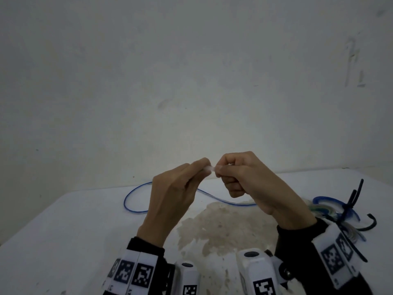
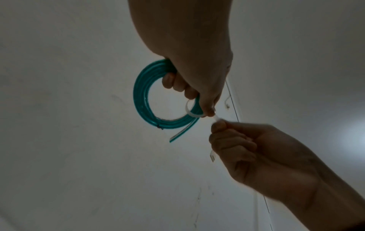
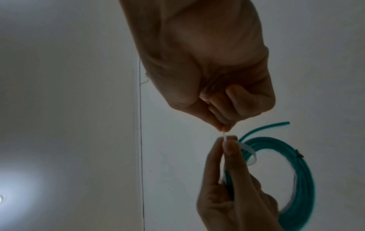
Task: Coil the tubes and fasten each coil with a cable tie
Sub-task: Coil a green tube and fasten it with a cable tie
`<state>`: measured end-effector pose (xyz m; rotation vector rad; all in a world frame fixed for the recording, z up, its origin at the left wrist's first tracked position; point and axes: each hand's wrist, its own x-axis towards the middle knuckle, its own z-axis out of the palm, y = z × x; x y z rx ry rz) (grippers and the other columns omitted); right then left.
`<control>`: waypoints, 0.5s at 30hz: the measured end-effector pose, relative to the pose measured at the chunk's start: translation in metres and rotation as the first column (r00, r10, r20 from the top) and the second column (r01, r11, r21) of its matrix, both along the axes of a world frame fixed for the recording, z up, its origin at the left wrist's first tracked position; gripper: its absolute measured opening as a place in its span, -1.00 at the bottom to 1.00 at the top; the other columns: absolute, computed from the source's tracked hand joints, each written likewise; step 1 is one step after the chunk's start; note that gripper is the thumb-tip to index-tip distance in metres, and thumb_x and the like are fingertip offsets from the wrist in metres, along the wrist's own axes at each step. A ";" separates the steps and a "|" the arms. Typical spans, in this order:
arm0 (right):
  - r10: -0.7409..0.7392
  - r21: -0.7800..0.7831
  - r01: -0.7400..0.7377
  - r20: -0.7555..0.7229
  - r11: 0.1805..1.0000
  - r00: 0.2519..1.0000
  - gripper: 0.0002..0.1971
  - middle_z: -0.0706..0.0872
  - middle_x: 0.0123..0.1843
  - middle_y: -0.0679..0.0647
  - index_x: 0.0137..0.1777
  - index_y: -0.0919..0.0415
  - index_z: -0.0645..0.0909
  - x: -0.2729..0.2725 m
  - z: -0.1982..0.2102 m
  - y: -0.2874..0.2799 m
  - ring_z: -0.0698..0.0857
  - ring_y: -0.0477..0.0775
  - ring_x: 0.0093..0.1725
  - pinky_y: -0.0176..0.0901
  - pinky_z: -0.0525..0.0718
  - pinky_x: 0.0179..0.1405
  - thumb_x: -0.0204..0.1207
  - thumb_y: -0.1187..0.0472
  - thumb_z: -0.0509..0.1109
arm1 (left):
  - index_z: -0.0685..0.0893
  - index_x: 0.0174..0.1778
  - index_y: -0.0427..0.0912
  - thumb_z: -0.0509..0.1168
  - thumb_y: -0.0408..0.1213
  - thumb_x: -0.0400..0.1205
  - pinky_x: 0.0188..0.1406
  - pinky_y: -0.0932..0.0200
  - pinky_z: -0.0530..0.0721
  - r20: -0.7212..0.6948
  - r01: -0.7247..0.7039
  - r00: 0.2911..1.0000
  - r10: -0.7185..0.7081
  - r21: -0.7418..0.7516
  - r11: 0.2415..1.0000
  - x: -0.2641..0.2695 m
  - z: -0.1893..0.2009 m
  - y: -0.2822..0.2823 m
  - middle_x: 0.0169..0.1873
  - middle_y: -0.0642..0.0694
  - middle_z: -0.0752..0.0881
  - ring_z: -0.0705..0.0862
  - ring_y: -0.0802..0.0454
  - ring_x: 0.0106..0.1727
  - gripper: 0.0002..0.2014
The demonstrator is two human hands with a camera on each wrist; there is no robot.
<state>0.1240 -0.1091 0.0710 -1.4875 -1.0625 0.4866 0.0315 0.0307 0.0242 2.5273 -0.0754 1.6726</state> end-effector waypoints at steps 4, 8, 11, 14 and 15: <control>0.033 0.005 -0.033 -0.065 0.999 0.997 -0.72 0.23 -0.63 -0.06 -0.40 0.30 0.42 -0.001 0.002 -0.002 0.16 -0.10 -0.63 -0.34 0.15 -0.65 0.56 0.44 0.19 | 0.74 0.00 -0.10 0.25 -0.07 0.62 -0.52 0.12 0.56 0.034 -0.010 0.999 0.013 -0.111 0.994 -0.004 -0.002 0.013 -0.47 0.01 0.67 0.48 0.12 -0.51 -0.77; 0.022 0.005 -0.022 -0.044 1.000 0.999 -0.73 0.26 -0.64 -0.06 -0.40 0.31 0.45 -0.002 0.000 0.001 0.21 -0.08 -0.65 -0.33 0.24 -0.65 0.55 0.46 0.18 | 0.72 -0.08 -0.04 0.21 0.00 0.60 -0.49 0.15 0.47 0.013 0.068 0.998 -0.067 -0.280 0.958 -0.003 -0.003 0.016 -0.47 -0.06 0.64 0.42 0.03 -0.51 -0.75; -0.039 -0.079 0.054 0.189 0.995 0.981 -0.76 0.47 -0.65 0.01 -0.34 0.30 0.54 0.001 -0.006 0.004 0.44 -0.02 -0.69 -0.27 0.47 -0.61 0.55 0.43 0.20 | 0.72 -0.12 -0.01 0.27 -0.02 0.58 -0.43 0.12 0.51 -0.076 0.093 0.988 -0.132 -0.385 0.918 -0.004 -0.002 0.017 -0.41 -0.14 0.70 0.50 -0.03 -0.50 -0.81; -0.079 -0.199 0.221 0.547 0.955 0.834 -0.85 0.73 -0.32 0.14 -0.12 0.22 0.56 -0.001 -0.017 0.011 0.73 0.11 -0.33 -0.06 0.68 -0.24 0.56 0.33 0.16 | 0.74 -0.14 -0.16 0.33 -0.15 0.60 -0.42 0.29 0.48 -0.242 0.002 0.964 -0.107 -0.397 0.918 -0.002 -0.002 0.018 -0.44 0.03 0.71 0.57 0.08 -0.44 -0.83; -0.090 -0.206 0.290 0.652 0.935 0.752 -0.86 0.71 -0.20 0.15 -0.06 0.22 0.53 -0.003 -0.020 0.014 0.70 0.17 -0.19 -0.03 0.64 -0.17 0.56 0.34 0.13 | 0.71 -0.16 -0.20 0.33 -0.15 0.59 -0.46 0.39 0.45 -0.289 -0.037 0.954 -0.080 -0.379 0.925 0.000 -0.002 0.015 -0.47 0.10 0.66 0.58 0.15 -0.42 -0.82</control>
